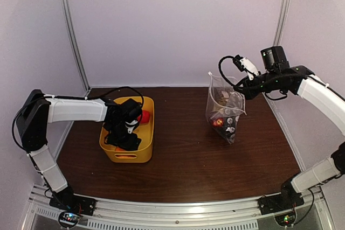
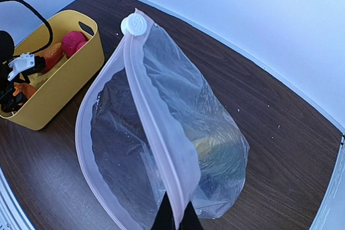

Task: Place the food in the zip-top bag and seal the zipper
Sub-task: Pick up the fake fruit from the bin, then place the fake fruit in the zipper food storage bag.

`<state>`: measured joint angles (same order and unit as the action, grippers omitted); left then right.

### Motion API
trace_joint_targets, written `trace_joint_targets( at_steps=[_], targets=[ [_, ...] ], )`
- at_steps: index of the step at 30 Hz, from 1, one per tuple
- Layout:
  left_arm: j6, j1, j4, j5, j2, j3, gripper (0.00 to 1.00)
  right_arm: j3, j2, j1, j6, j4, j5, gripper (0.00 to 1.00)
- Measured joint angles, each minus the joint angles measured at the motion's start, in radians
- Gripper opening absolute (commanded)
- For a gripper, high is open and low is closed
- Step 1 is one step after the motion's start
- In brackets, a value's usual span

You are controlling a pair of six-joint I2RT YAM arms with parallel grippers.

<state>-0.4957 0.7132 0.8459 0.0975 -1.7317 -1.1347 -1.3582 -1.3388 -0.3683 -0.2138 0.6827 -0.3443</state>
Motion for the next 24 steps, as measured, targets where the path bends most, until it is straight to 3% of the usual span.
trace_joint_targets(
  at_steps=[6, 17, 21, 24],
  targets=[
    [0.000, 0.000, 0.006, -0.014, 0.027, -0.023, 0.74, 0.004, 0.000, 0.000, 0.000, -0.003, 0.000, 0.00],
    [0.018, 0.000, 0.014, -0.047, 0.165, -0.252, 0.71, 0.004, 0.000, 0.000, 0.000, -0.003, 0.000, 0.00],
    [0.031, 0.004, -0.103, -0.117, 0.240, -0.254, 0.68, 0.001, 0.000, 0.000, 0.000, 0.005, 0.000, 0.00],
    [0.013, 0.023, -0.320, -0.213, 0.313, -0.188, 0.68, -0.027, -0.004, 0.000, 0.000, 0.026, 0.000, 0.00]
  ],
)
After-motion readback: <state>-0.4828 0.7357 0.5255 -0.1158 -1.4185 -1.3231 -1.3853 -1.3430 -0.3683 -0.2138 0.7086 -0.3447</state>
